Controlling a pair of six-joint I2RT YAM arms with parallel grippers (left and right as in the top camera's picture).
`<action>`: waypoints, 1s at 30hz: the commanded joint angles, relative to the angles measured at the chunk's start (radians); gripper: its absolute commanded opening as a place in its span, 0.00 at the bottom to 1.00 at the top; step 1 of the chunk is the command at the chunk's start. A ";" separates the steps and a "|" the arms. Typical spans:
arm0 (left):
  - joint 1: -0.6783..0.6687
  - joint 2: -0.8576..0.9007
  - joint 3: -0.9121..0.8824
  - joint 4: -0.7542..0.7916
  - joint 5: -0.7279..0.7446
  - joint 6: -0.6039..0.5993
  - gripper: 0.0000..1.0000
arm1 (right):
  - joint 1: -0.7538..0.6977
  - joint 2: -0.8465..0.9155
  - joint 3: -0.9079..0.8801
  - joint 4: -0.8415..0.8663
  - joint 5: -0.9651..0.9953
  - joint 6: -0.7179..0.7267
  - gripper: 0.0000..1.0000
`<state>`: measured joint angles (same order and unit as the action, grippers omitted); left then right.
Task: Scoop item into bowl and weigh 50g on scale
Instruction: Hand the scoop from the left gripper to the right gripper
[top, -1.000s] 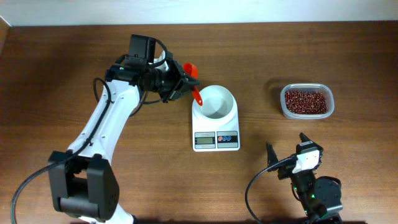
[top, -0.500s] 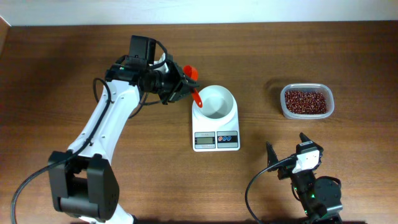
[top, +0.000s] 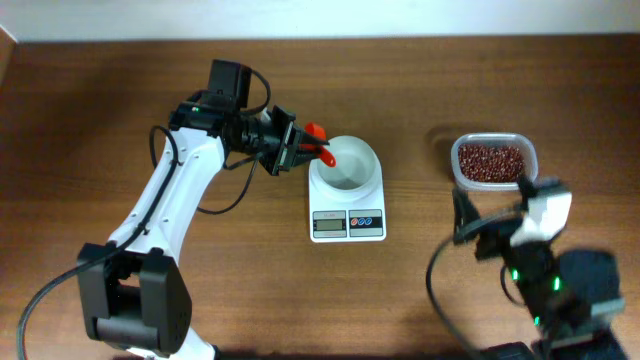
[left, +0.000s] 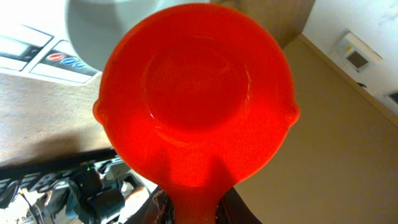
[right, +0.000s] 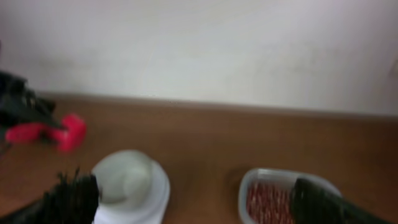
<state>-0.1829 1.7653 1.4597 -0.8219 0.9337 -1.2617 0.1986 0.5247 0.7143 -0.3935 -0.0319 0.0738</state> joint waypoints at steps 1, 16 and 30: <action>0.002 0.000 0.010 -0.002 0.033 -0.034 0.00 | -0.003 0.317 0.362 -0.254 -0.143 0.010 0.99; -0.100 0.000 0.010 0.156 -0.120 -0.167 0.00 | 0.280 0.906 0.735 -0.451 -0.207 0.497 0.56; -0.111 0.000 0.010 0.140 -0.023 -0.249 0.00 | 0.346 1.041 0.735 -0.311 -0.132 0.571 0.17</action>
<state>-0.2905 1.7657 1.4605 -0.6827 0.8654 -1.5009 0.5385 1.5608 1.4380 -0.7109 -0.1802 0.6456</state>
